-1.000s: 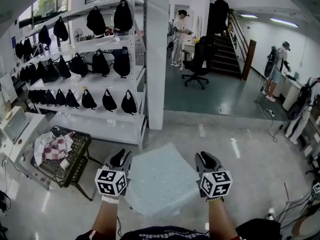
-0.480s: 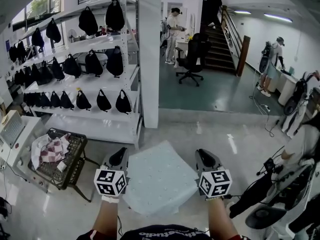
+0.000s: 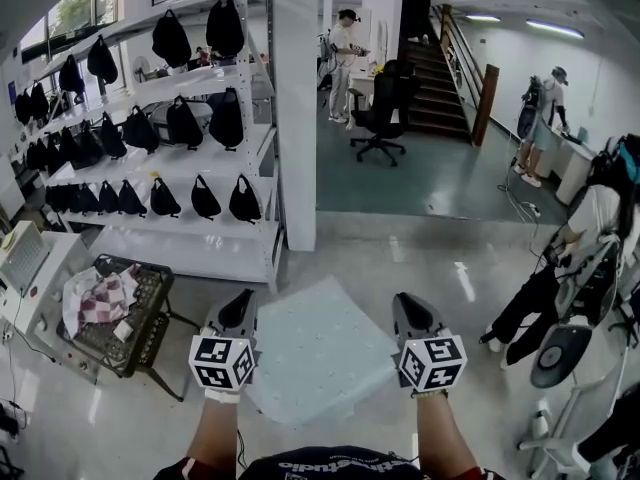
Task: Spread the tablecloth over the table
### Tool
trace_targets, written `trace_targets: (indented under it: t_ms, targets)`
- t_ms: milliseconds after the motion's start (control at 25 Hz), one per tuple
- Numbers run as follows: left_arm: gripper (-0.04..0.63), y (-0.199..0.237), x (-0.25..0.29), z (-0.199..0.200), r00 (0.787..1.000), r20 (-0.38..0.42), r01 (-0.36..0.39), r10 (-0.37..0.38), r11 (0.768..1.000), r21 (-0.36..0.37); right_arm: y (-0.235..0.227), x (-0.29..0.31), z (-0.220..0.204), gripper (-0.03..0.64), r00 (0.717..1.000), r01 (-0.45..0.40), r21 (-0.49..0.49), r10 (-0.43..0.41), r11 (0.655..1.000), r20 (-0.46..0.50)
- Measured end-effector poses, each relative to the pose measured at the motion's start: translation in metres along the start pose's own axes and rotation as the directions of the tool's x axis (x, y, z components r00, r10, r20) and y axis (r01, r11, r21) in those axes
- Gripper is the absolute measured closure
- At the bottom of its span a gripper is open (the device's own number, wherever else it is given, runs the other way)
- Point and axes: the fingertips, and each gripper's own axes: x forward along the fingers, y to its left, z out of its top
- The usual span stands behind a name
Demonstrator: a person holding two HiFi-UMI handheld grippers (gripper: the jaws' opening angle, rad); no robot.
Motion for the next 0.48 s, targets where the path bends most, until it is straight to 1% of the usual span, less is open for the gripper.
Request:
trace_targets:
  t_ms: [280,480]
  targets:
    - [0.558,0.004,0.000,-0.010,1.000,-0.022,-0.005,0.004,1.000,-0.019,-0.003,0.002,-0.007,0.576,1.000,0.008,0.019,-0.008,1.000,-0.008]
    - [0.558,0.005,-0.003,-0.003,1.000,-0.010,-0.010,0.010,1.000,-0.020,0.000,0.003,-0.001,0.582,1.000,0.000,0.026,0.000,1.000,0.008]
